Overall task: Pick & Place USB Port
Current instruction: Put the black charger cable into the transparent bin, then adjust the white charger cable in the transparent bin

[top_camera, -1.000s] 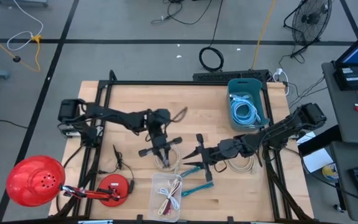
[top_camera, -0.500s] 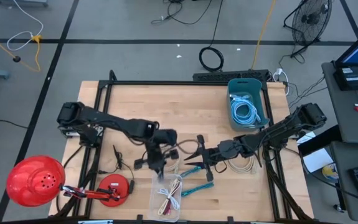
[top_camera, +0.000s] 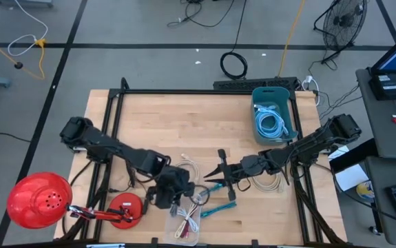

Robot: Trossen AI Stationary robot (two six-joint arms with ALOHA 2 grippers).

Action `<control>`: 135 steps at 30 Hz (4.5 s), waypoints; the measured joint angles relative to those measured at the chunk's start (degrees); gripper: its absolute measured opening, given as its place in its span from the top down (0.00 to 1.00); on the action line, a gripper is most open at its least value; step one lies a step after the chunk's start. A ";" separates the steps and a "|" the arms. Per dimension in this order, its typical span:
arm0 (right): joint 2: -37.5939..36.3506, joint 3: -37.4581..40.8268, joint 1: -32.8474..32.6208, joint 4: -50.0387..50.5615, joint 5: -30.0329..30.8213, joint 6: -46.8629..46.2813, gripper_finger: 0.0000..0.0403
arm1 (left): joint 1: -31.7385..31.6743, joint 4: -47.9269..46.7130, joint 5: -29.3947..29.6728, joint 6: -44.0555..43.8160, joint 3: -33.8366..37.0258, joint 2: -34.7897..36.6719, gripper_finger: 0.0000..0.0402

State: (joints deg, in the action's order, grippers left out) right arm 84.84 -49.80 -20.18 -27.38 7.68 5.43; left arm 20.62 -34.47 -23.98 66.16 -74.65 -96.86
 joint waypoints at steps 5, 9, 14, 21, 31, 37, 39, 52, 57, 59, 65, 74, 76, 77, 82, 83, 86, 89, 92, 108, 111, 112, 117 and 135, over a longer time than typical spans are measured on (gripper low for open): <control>0.00 0.00 0.28 0.02 -0.02 -0.02 0.90 | 0.87 -0.08 -0.47 -0.22 -0.02 0.00 0.97; 0.00 0.00 1.03 0.02 0.00 -0.18 0.89 | 0.82 2.62 -3.47 -0.52 -0.08 -0.92 0.97; 0.00 0.00 1.49 0.20 0.02 -0.79 0.89 | 0.87 9.90 -13.12 -4.98 -0.13 -4.66 0.97; 0.00 0.02 1.51 1.04 0.01 -1.29 0.89 | 0.65 17.87 -19.12 -15.75 -0.04 -9.54 0.97; 0.04 1.97 1.49 -2.21 -0.13 -1.75 0.89 | 0.80 14.94 -17.25 -15.85 -0.04 -9.66 0.97; 0.04 3.72 1.49 -6.35 -0.15 -1.75 0.89 | 0.17 10.57 -17.02 -15.38 -0.04 -9.64 0.97; 0.04 3.76 1.49 -6.72 -0.15 -1.73 0.89 | 0.17 9.73 -17.00 -15.22 -0.04 -9.64 0.97; 0.04 3.76 1.51 -6.67 -0.20 -1.75 0.89 | 1.76 6.26 -16.49 -14.25 -0.02 -9.64 0.95; 0.04 3.76 1.50 -6.67 -0.20 -1.75 0.89 | 2.00 8.88 -13.96 -20.81 -0.02 -9.64 0.85; 0.04 3.76 1.50 -6.67 -0.20 -1.75 0.89 | 1.97 8.95 -13.48 -22.03 -0.02 -9.64 0.83; 0.04 3.76 1.49 -6.62 -0.20 -1.75 0.89 | 1.97 9.13 -13.41 -22.96 -0.02 -9.64 0.83; 0.04 3.76 1.50 -6.25 -0.20 -1.75 0.89 | 1.97 9.21 -13.37 -24.18 -0.01 -9.64 0.82; 0.04 3.76 1.49 -6.25 -0.20 -1.75 0.89 | 1.97 9.35 -12.71 -25.15 0.00 -9.64 0.82; 0.04 3.76 1.51 -6.23 -0.20 -1.75 0.89 | 2.02 9.49 -12.18 -25.83 0.00 -9.64 0.82; 0.04 3.76 1.49 -6.25 -0.16 -1.73 0.89 | 2.61 10.15 -9.82 -27.35 0.02 -9.64 0.82; 0.04 3.76 1.50 -6.25 -0.08 -1.75 0.89 | 2.81 10.43 -9.80 -27.39 0.02 -9.64 0.82; 0.04 3.76 1.51 -6.23 -0.02 -1.73 0.89 | 3.66 10.81 -8.94 -27.44 0.02 -9.64 0.82; 0.04 3.76 1.51 -6.25 -0.02 -1.75 0.89 | 4.44 10.79 -7.14 -27.82 0.02 -9.64 0.82; 0.04 3.76 1.49 -6.25 0.00 -1.75 0.89 | 5.27 10.94 -5.94 -29.17 0.02 -9.64 0.79; 0.04 3.76 2.16 -6.28 -0.04 -3.19 0.89 | 6.69 11.69 -2.94 -36.61 0.02 -9.64 0.45; 0.04 3.76 2.16 -6.23 -0.12 -3.19 0.89 | 6.69 11.93 -2.94 -36.56 0.02 -9.64 0.46; 0.04 3.76 2.16 -6.24 -0.14 -3.19 0.89 | 6.69 12.02 -2.94 -36.55 0.02 -9.64 0.47; 0.04 3.76 2.16 -5.99 -0.17 -3.15 0.89 | 6.69 13.35 -1.08 -36.42 0.02 -9.64 0.57; 0.04 3.76 2.16 -4.07 -0.20 -3.21 0.89 | 3.12 12.79 21.45 -57.70 -0.15 -1.07 0.91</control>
State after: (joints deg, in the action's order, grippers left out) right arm 84.88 -46.04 -18.02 -31.44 7.49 2.22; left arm 23.74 -21.68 -2.53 8.45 -74.81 -97.93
